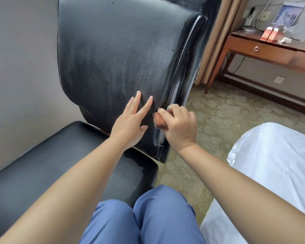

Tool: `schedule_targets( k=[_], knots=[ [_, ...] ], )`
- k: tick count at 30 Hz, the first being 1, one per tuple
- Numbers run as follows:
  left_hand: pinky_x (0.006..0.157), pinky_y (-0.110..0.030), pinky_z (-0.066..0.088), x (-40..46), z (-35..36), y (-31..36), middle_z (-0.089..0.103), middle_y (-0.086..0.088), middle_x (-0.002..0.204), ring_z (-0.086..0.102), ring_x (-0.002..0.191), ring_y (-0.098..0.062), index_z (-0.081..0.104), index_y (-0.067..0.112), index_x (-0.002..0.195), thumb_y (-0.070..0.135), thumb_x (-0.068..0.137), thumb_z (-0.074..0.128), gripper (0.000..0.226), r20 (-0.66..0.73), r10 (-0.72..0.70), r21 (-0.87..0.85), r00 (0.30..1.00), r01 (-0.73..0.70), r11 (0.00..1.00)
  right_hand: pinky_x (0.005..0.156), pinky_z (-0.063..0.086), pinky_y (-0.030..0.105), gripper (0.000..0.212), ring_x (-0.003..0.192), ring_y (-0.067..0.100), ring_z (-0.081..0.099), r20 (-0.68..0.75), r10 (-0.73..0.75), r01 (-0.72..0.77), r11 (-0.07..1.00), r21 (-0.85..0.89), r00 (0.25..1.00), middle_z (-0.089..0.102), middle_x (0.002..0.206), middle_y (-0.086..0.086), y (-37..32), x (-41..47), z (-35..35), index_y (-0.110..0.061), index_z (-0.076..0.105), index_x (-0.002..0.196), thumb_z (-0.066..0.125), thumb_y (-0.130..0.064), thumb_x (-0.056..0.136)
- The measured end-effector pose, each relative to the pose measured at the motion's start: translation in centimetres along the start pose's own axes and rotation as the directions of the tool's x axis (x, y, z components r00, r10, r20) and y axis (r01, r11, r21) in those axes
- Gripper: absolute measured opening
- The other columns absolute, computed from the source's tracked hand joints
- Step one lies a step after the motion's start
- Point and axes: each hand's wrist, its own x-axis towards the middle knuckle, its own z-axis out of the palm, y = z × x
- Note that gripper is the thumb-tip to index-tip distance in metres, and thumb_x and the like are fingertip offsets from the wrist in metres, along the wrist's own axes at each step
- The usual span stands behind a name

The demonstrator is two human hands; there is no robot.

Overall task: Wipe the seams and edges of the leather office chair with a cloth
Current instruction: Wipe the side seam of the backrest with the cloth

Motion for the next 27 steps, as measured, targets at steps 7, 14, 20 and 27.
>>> schedule_targets(
  k=[7, 14, 20, 27],
  knots=[
    [0.099, -0.035, 0.045, -0.1, 1.2, -1.0, -0.01, 0.001, 0.162, -0.002, 0.15, -0.017, 0.003, 0.036, 0.153, 0.021, 0.089, 0.067, 0.092, -0.05, 0.074, -0.009, 0.996, -0.074, 0.997, 0.06, 0.029, 0.028, 0.028, 0.071, 0.024, 0.057, 0.031, -0.088, 0.087, 0.996, 0.036, 0.996, 0.063, 0.089, 0.004, 0.1, -3.0, 0.9, -0.021, 0.071, 0.101, 0.063, -0.026, 0.075],
    [0.103, -0.046, 0.043, -2.3, 3.5, -1.3, 0.011, -0.008, 0.162, 0.018, 0.147, -0.028, 0.021, 0.031, 0.152, 0.021, 0.09, 0.066, 0.077, -0.185, 0.037, -0.091, 0.982, -0.054, 0.994, 0.063, 0.025, 0.032, 0.036, 0.072, 0.025, 0.058, -0.051, -0.015, 0.019, 0.996, 0.084, 0.999, 0.065, 0.09, 0.003, 0.8, -2.3, -0.6, -0.02, 0.072, 0.103, 0.072, -0.026, 0.068],
    [0.1, -0.051, 0.046, -4.1, 5.8, -1.2, 0.016, -0.014, 0.16, 0.028, 0.143, -0.035, 0.014, 0.035, 0.148, 0.014, 0.086, 0.07, 0.086, -0.185, 0.025, -0.139, 0.982, -0.051, 0.989, 0.058, 0.027, 0.03, 0.018, 0.065, 0.024, 0.055, 0.028, -0.137, 0.135, 0.989, 0.055, 0.99, 0.063, 0.085, 0.002, -0.2, -5.9, 1.0, -0.021, 0.072, 0.097, 0.067, -0.02, 0.08],
    [0.096, -0.053, 0.048, -4.9, 6.6, -1.5, 0.02, -0.018, 0.158, 0.036, 0.138, -0.039, 0.016, 0.032, 0.147, 0.002, 0.077, 0.074, 0.096, -0.178, 0.055, -0.095, 0.982, -0.072, 0.993, 0.061, 0.03, 0.032, 0.024, 0.071, 0.022, 0.057, -0.058, -0.08, 0.084, 0.994, 0.074, 0.995, 0.066, 0.089, 0.001, -0.1, -4.9, 0.4, -0.022, 0.073, 0.099, 0.059, -0.027, 0.08]
  ],
)
